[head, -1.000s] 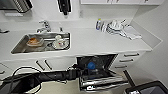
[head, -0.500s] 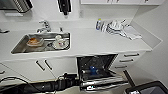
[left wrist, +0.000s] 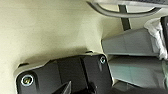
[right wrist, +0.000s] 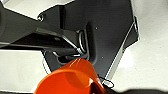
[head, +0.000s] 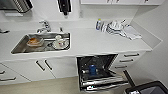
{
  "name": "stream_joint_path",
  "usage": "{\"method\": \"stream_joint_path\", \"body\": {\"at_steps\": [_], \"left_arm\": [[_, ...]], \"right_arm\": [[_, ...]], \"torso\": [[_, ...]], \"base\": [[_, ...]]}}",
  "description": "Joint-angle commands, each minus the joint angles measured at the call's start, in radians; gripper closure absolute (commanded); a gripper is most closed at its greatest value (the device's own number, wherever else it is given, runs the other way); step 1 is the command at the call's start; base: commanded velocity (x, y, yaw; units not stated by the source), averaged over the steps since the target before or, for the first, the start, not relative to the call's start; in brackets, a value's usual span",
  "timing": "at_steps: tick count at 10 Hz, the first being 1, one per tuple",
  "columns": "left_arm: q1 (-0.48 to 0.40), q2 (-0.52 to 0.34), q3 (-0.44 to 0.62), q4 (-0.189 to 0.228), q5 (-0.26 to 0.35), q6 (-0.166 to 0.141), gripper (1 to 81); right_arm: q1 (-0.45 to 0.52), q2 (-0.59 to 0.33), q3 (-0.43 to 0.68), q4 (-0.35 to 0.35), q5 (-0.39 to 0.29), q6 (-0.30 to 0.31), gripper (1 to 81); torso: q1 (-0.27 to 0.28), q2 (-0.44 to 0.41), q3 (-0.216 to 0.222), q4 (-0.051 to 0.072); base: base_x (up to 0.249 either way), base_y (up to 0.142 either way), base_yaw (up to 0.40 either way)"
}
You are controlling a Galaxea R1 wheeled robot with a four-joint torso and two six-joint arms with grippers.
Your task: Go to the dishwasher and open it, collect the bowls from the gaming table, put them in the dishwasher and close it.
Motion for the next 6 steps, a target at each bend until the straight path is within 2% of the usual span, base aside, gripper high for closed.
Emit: {"method": "stream_joint_path", "body": {"at_steps": [1,3,5,6], "left_arm": [[0.256,-0.023,-0.188,0.158,-0.376,0.084,1.0],[0.344,0.056,-0.353,0.165,-0.481,0.087,1.0],[0.422,0.177,-0.551,0.178,-0.546,0.087,1.0],[0.465,0.247,-0.68,0.179,-0.601,0.09,1.0]], "right_arm": [[0.057,-0.144,0.113,0.003,0.056,0.099,81.1],[0.148,-0.216,0.216,0.006,0.05,0.127,81.1],[0.23,-0.254,0.284,0.006,0.03,0.13,81.1],[0.292,-0.268,0.306,0.014,-0.02,0.145,81.1]], "torso": [[0.0,0.0,0.0,0.0],[0.0,0.0,0.0,0.0],[0.0,0.0,0.0,0.0],[0.0,0.0,0.0,0.0]], "base": [[0.0,0.0,0.0],[0.0,0.0,0.0],[0.0,0.0,0.0],[0.0,0.0,0.0]]}}
